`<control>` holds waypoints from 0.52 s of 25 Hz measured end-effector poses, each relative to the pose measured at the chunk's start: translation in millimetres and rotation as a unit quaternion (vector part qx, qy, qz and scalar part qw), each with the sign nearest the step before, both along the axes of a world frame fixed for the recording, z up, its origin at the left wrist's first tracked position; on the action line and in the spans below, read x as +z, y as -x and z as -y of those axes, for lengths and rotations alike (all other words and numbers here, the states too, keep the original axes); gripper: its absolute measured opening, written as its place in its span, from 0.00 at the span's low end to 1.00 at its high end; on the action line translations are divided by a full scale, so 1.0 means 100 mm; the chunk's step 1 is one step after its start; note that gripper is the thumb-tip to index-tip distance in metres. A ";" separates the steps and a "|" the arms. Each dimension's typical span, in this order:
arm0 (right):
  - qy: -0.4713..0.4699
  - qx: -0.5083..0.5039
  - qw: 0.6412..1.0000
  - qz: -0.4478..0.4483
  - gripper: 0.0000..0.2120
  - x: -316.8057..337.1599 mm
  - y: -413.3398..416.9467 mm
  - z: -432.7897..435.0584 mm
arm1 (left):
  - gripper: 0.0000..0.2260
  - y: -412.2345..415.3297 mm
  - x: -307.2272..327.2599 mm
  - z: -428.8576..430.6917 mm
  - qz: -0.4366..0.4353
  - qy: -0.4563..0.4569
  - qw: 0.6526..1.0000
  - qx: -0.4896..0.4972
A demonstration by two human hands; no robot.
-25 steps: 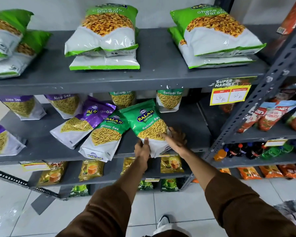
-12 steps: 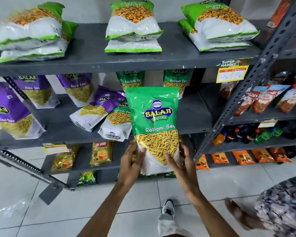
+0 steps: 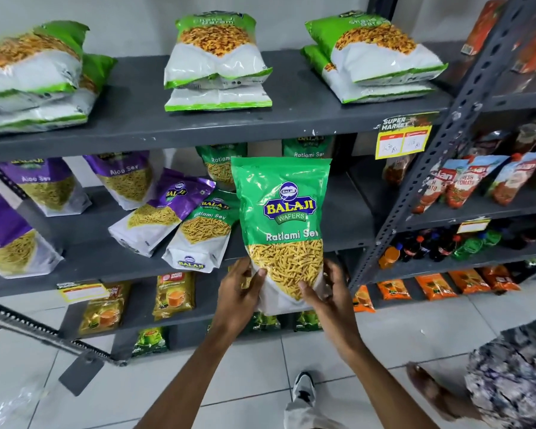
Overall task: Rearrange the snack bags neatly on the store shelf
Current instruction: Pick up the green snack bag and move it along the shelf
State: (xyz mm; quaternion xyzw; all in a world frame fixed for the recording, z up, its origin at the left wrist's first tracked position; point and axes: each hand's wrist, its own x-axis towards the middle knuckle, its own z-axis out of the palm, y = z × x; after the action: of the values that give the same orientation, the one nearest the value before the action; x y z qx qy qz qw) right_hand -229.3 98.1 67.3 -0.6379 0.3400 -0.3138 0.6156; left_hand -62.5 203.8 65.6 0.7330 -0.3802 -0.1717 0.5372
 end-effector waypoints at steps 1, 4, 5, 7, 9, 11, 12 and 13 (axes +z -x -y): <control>-0.002 0.008 1.000 -0.004 0.29 -0.04 -0.04 0.15 | 0.15 -0.05 -0.05 0.14 0.002 -0.019 1.000 0.007; 0.019 0.017 0.999 -0.032 0.28 -0.20 -0.20 0.63 | 0.10 -0.21 -0.18 0.63 -0.001 -0.074 0.997 0.018; 0.028 0.011 0.999 -0.043 0.28 -0.25 -0.28 0.80 | 0.08 -0.26 -0.20 0.80 -0.003 -0.087 0.996 0.018; 0.046 -0.011 0.997 -0.063 0.30 -0.37 -0.44 1.15 | 0.09 -0.34 -0.23 1.18 -0.021 -0.094 0.995 0.019; 0.052 -0.037 0.996 -0.065 0.31 -0.45 -0.62 1.51 | 0.11 -0.42 -0.25 1.59 -0.034 -0.106 0.993 0.027; 0.052 -0.071 0.994 -0.060 0.31 -0.47 -0.78 1.79 | 0.11 -0.50 -0.25 1.91 -0.030 -0.102 0.994 0.034; 0.058 -0.080 0.993 -0.067 0.31 -0.47 -0.85 1.90 | 0.11 -0.53 -0.25 2.05 -0.027 -0.094 0.994 0.038; 0.056 -0.081 0.993 -0.067 0.30 -0.47 -0.90 2.03 | 0.11 -0.53 -0.23 2.18 -0.022 -0.087 0.995 0.041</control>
State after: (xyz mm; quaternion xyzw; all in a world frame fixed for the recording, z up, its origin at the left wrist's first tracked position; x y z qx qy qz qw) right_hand -139.3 -104.4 20.8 -0.6616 0.4128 -0.3374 0.5272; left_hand -9.1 -14.2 42.9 0.7880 -0.3216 -0.1980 0.4862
